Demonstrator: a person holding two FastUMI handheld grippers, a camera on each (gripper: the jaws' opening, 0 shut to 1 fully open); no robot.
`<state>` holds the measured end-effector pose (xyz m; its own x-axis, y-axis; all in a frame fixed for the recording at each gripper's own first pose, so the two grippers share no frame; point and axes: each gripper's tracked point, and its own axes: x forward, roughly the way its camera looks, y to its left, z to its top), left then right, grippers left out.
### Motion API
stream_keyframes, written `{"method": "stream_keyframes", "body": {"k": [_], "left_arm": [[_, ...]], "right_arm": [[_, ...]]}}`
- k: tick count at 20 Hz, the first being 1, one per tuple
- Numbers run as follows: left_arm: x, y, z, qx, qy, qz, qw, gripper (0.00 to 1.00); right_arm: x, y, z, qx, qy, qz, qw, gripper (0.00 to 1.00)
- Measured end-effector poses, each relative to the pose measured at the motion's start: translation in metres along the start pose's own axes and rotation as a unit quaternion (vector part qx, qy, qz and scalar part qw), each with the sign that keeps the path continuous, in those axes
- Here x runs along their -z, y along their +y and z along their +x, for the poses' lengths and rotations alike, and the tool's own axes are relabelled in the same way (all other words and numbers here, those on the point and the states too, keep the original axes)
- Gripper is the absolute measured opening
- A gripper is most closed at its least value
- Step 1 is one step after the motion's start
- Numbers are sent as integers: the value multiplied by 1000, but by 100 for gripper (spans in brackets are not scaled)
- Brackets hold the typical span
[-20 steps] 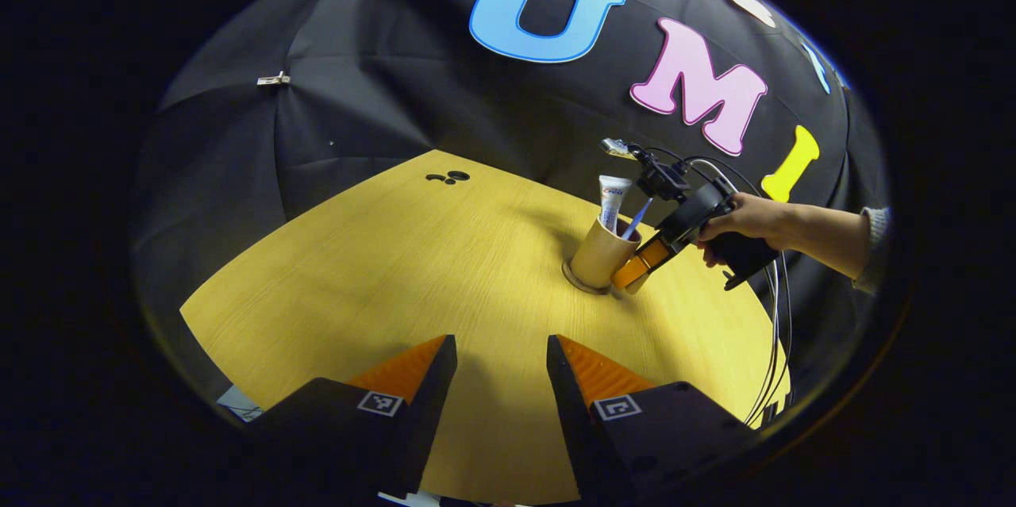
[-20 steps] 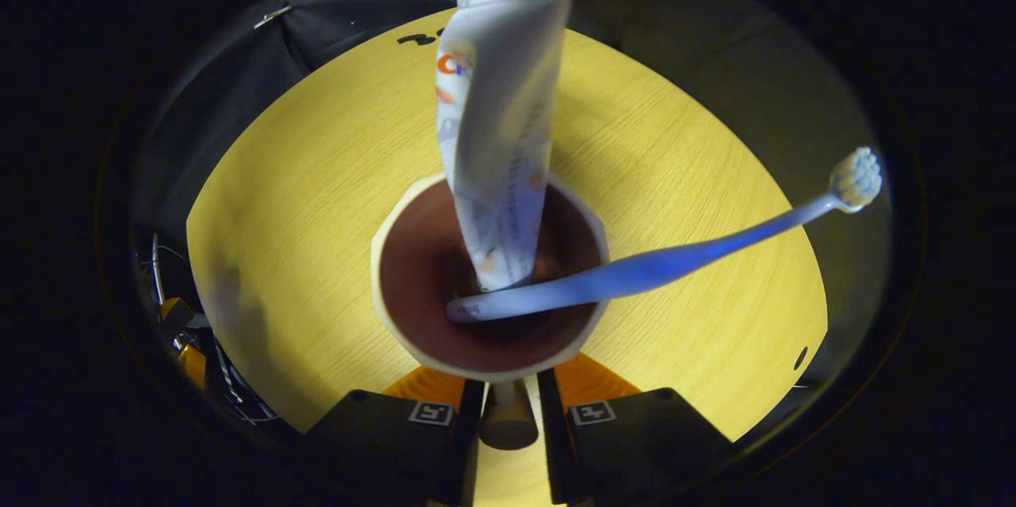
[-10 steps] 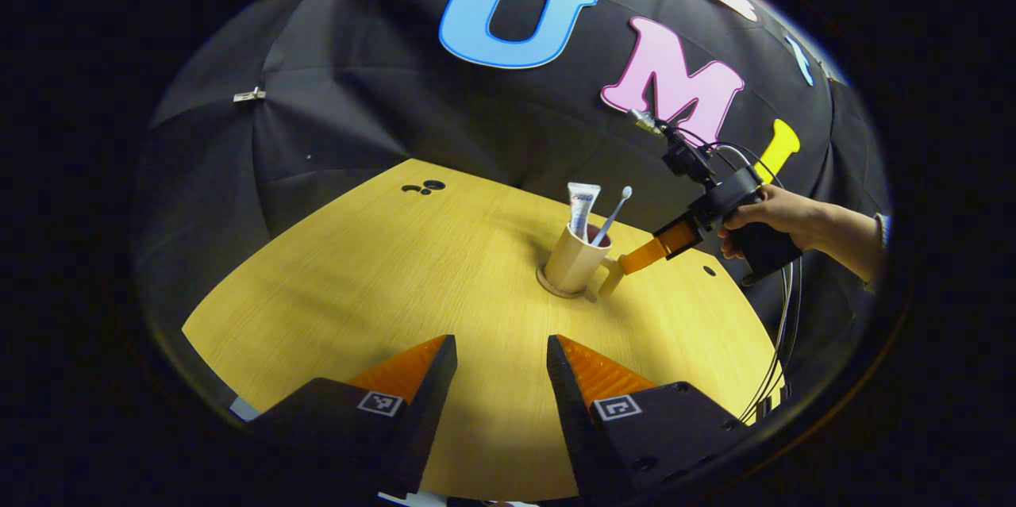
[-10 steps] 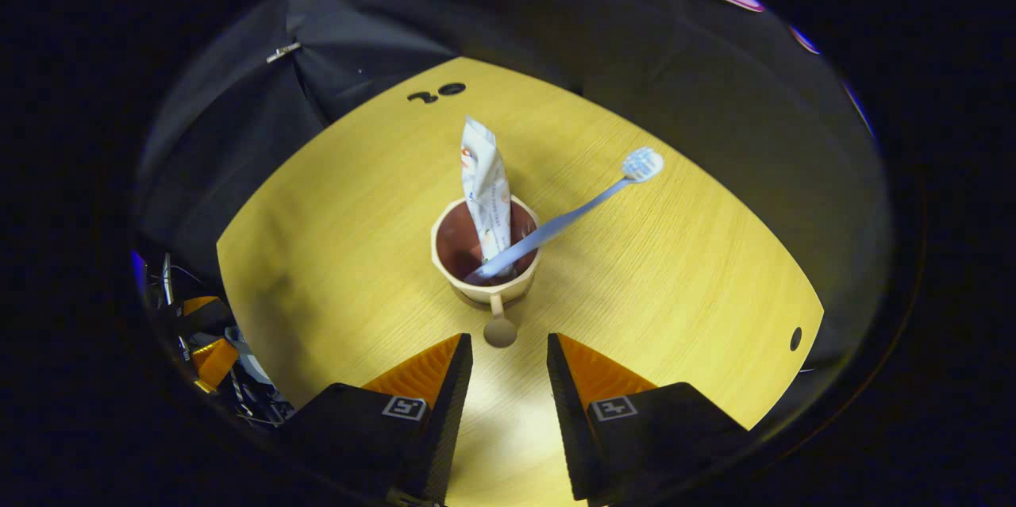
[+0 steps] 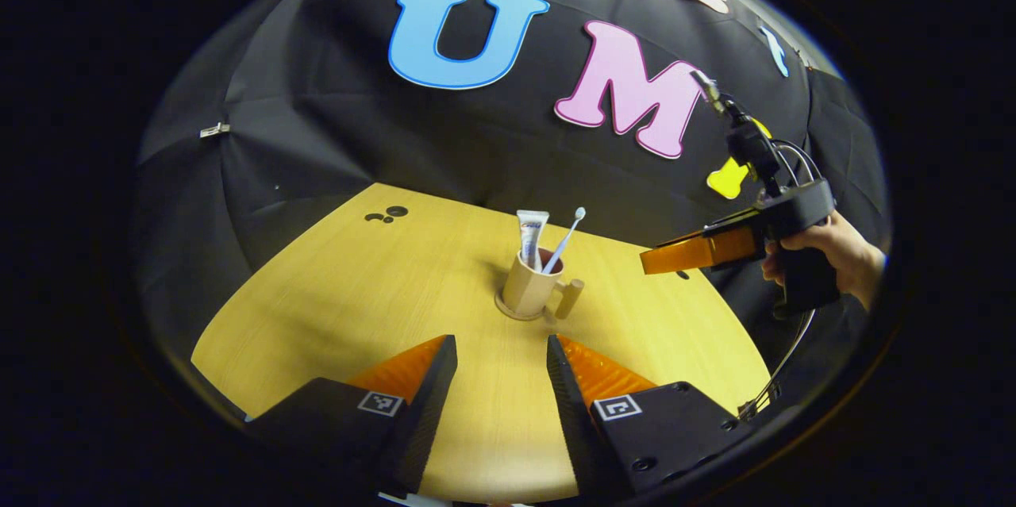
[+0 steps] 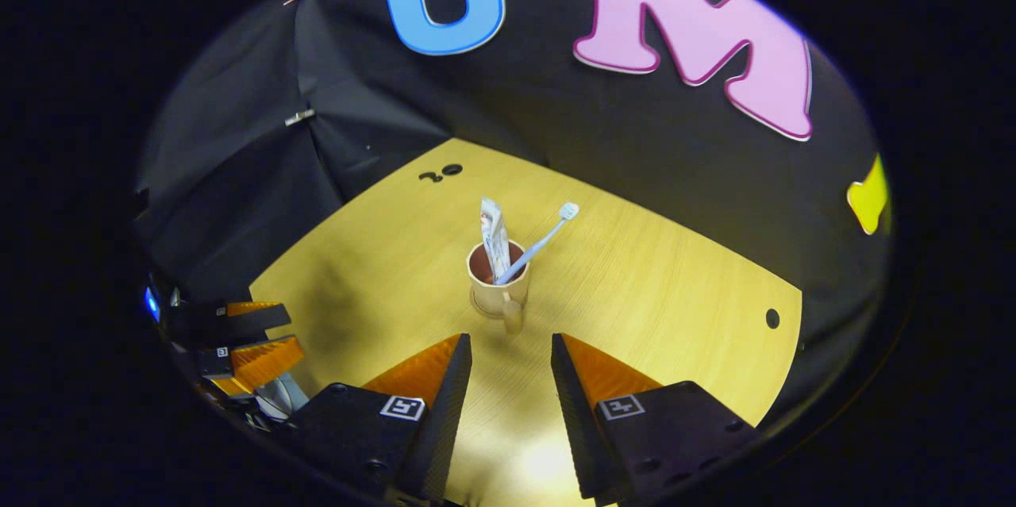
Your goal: Put the toothbrush and toothpaste on the desktop into the cup, then pick up the cup and place it on the coaster on the desktop.
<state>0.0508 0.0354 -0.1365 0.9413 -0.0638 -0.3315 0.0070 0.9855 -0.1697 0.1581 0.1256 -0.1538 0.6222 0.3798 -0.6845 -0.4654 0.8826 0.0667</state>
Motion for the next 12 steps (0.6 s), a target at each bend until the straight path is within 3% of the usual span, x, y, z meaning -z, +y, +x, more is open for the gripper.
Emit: {"method": "stream_keyframes", "body": {"k": [8, 9, 12], "left_arm": [[-28, -73, -11, 47, -20, 64, 997, 73], [-28, -80, -14, 51, -24, 72, 996, 82], [-29, -100, -21, 68, -29, 93, 993, 77]], "right_arm": [[5, -10, -81, 53, -104, 37, 992, 66], [7, -9, -88, 57, -115, 42, 991, 67], [13, -5, -108, 66, -143, 47, 986, 70]]}}
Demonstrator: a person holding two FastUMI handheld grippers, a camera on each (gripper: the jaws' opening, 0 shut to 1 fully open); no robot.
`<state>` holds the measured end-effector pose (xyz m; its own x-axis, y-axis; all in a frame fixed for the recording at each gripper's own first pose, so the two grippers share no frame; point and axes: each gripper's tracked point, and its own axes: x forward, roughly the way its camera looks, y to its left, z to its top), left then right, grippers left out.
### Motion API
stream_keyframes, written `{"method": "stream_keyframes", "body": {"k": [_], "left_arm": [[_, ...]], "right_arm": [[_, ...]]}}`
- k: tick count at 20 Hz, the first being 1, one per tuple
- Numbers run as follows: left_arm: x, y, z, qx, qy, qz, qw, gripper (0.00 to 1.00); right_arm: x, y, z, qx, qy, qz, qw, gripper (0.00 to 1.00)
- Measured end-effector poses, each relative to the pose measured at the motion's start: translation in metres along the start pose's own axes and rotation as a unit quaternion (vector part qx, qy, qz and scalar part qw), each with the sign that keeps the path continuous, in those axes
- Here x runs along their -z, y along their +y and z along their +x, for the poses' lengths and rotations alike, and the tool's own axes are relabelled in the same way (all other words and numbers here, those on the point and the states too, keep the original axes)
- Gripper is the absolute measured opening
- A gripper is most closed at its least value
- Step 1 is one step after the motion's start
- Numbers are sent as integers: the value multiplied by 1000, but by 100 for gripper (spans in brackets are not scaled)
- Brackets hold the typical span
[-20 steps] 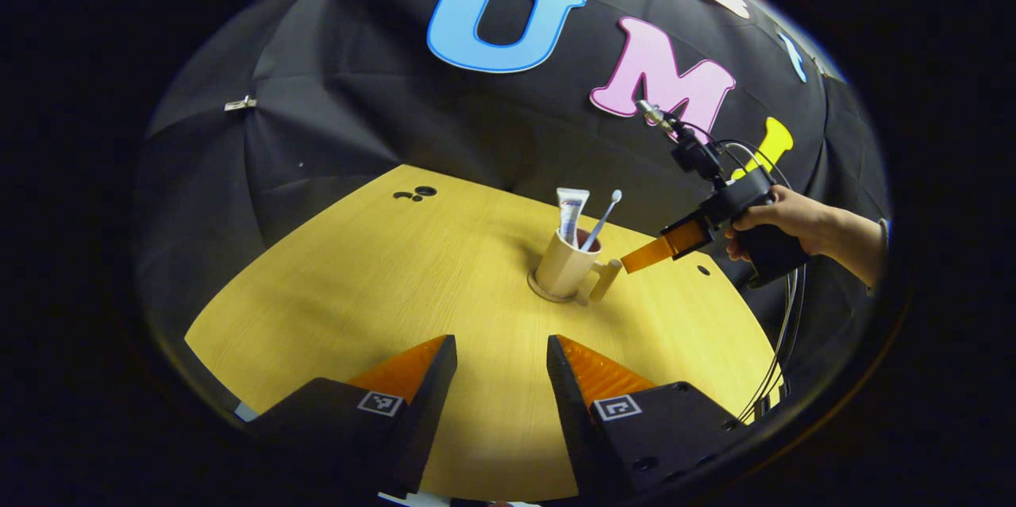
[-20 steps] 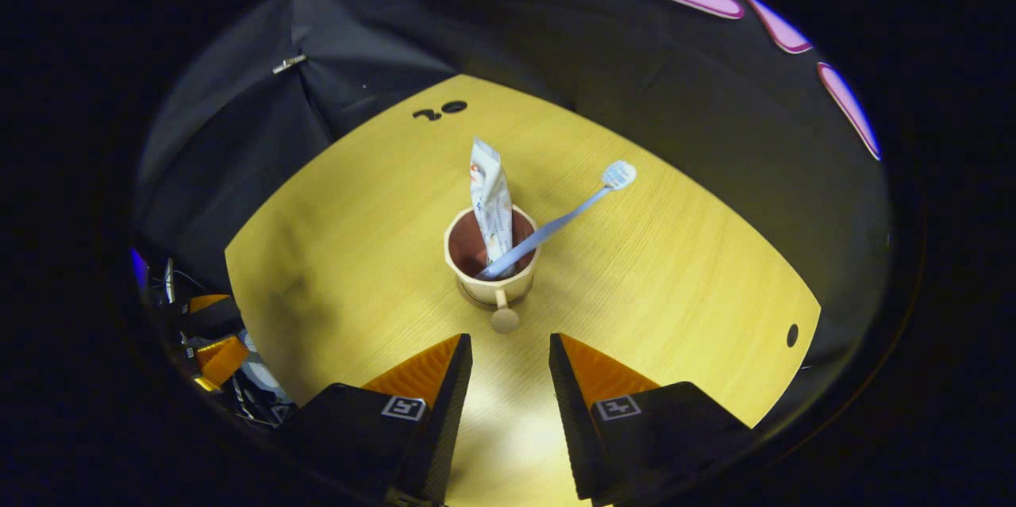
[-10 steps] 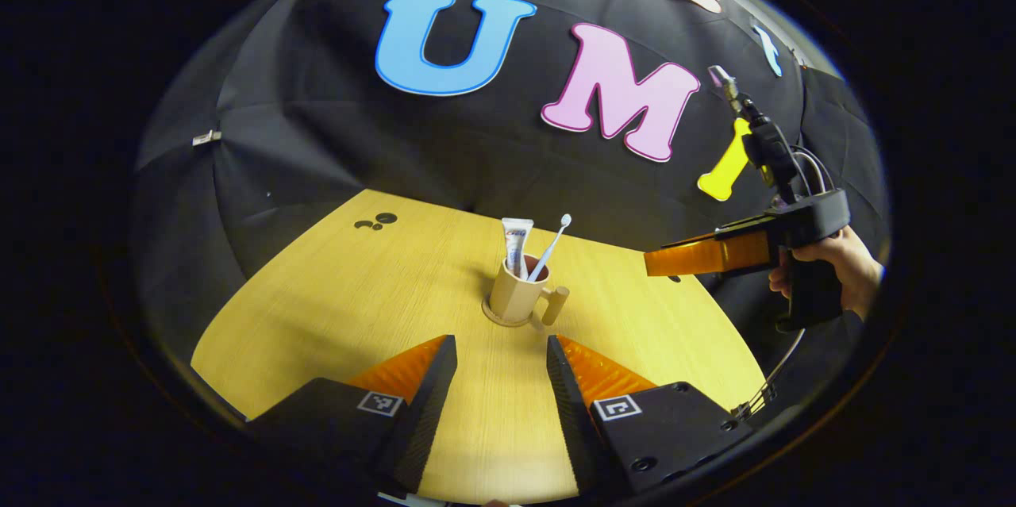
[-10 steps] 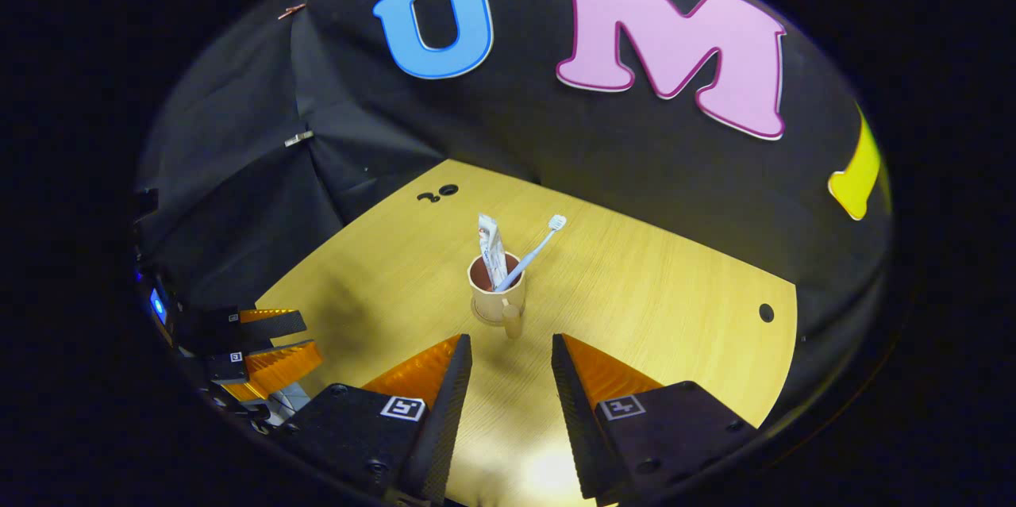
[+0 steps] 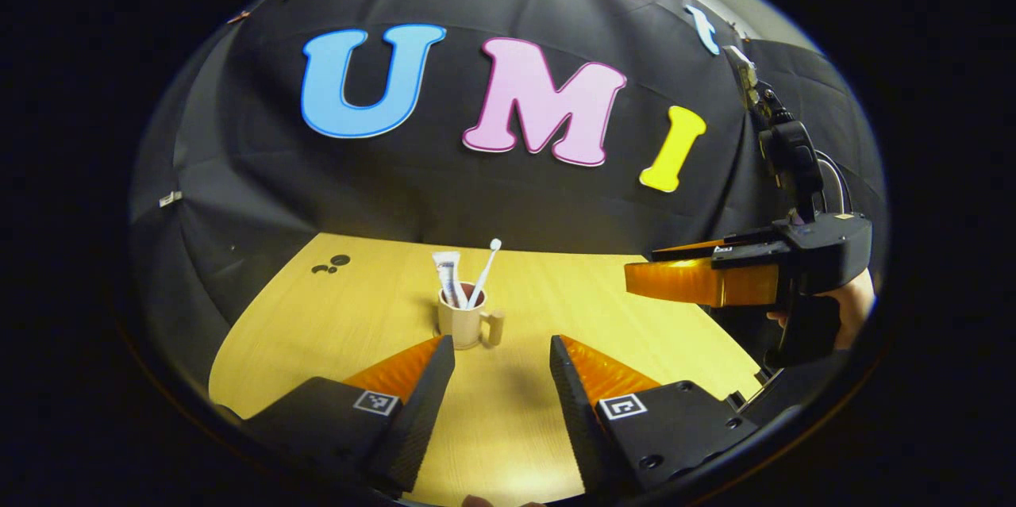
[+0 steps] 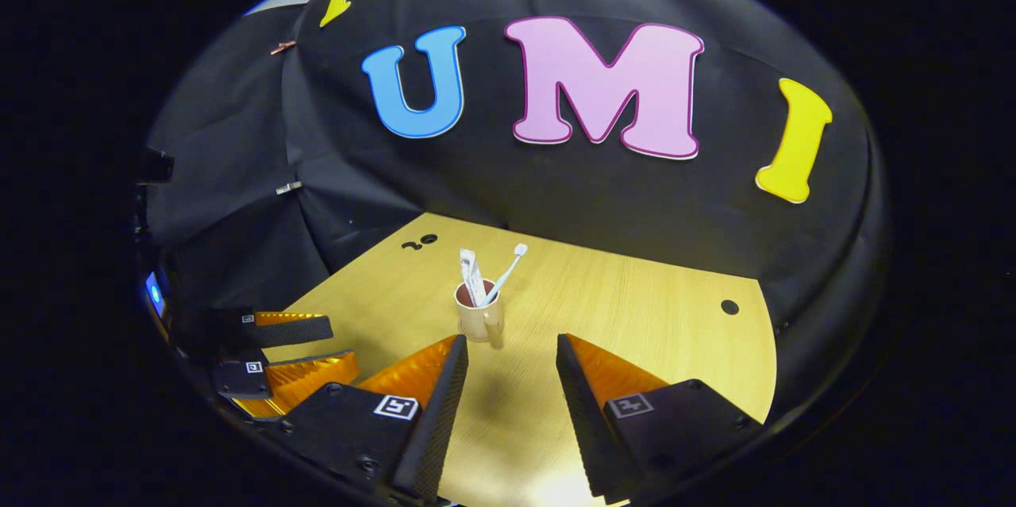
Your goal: Put the toothbrush and toothpaste on the desktop into the cup, then pick up the cup and place it on the coaster on the desktop.
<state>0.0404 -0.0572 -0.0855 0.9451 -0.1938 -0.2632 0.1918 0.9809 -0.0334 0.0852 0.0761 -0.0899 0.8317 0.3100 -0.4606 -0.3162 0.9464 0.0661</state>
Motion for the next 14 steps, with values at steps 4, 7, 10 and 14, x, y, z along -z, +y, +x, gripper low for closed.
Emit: {"method": "stream_keyframes", "body": {"k": [4, 7, 10, 14], "left_arm": [[-2, -16, -1, 19, -1, 5, 1000, 84], [-3, -18, -3, 25, 0, 12, 1000, 86], [-1, -17, -3, 24, 4, 13, 1000, 87], [3, -15, -3, 21, 9, 18, 1000, 86]], "right_arm": [[7, 0, -16, 12, -19, 14, 1000, 77], [14, -5, -25, 27, -28, 18, 999, 82], [20, -2, -30, 25, -34, 26, 999, 93], [25, -1, -33, 29, -37, 28, 998, 96]]}}
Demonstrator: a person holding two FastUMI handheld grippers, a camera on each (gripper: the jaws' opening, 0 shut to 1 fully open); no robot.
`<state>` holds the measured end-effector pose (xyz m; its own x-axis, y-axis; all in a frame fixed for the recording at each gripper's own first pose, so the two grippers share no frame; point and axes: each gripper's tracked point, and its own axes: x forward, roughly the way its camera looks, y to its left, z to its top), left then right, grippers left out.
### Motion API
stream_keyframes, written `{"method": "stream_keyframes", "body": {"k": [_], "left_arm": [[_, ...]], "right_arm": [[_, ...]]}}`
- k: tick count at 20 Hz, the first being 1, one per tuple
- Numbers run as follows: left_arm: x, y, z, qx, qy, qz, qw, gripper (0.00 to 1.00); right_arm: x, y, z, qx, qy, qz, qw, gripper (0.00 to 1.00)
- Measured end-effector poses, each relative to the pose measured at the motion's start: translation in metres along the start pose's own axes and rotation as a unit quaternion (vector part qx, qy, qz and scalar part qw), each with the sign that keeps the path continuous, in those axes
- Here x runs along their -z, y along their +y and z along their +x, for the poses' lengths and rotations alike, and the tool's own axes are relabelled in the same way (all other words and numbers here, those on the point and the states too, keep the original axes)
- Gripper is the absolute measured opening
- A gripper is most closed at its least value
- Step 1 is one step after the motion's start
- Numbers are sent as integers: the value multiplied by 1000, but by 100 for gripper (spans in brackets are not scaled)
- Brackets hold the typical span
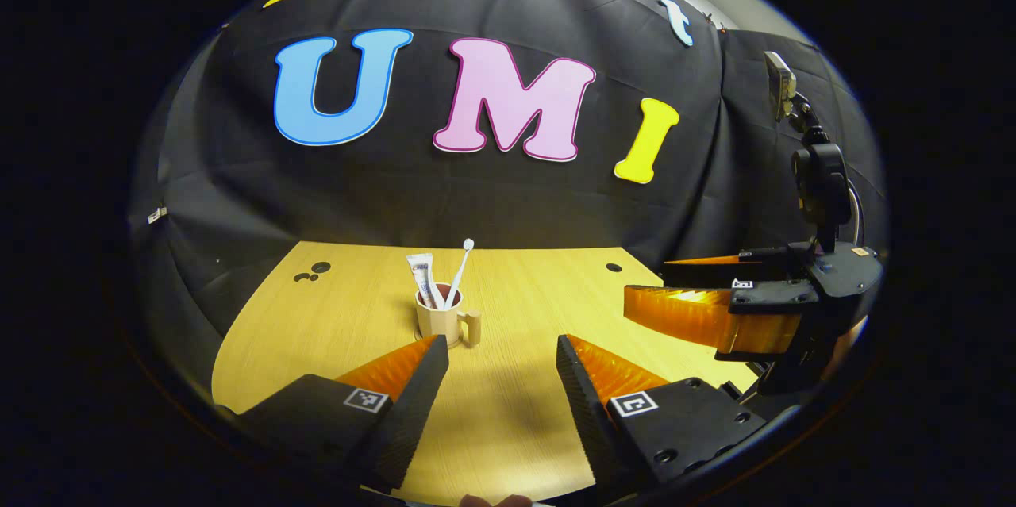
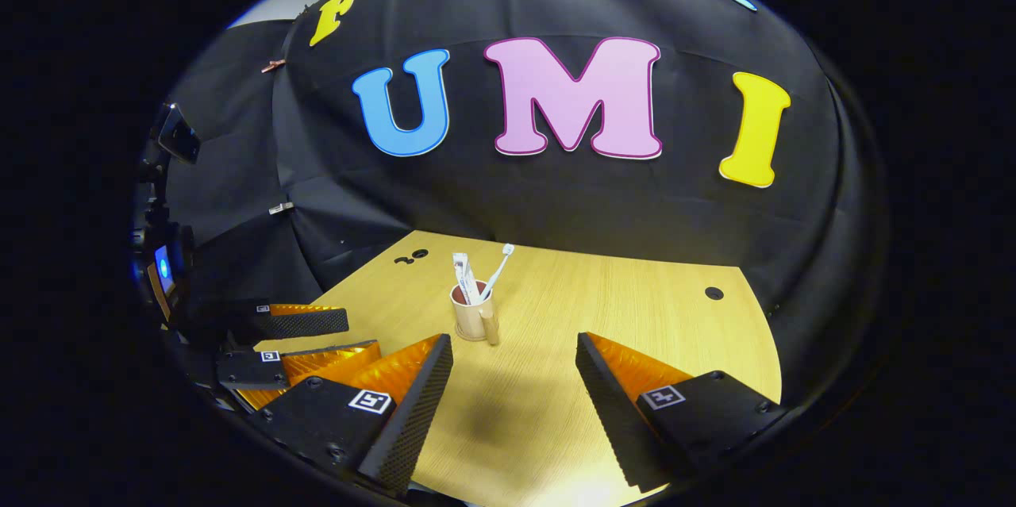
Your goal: Put the toothbrush and toothpaste on the desktop into the cup, then pick up the cup and place it on the coaster on the desktop.
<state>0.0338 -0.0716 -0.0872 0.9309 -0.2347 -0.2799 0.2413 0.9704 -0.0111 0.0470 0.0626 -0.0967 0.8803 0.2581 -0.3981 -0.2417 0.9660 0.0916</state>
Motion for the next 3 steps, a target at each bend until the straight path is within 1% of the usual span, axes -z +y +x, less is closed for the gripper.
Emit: {"method": "stream_keyframes", "body": {"k": [3], "left_arm": [[0, -1, 0, 0, 0, -2, 1000, 87]], "right_arm": [[1, 2, 1, -2, 1, 0, 1000, 98]]}}
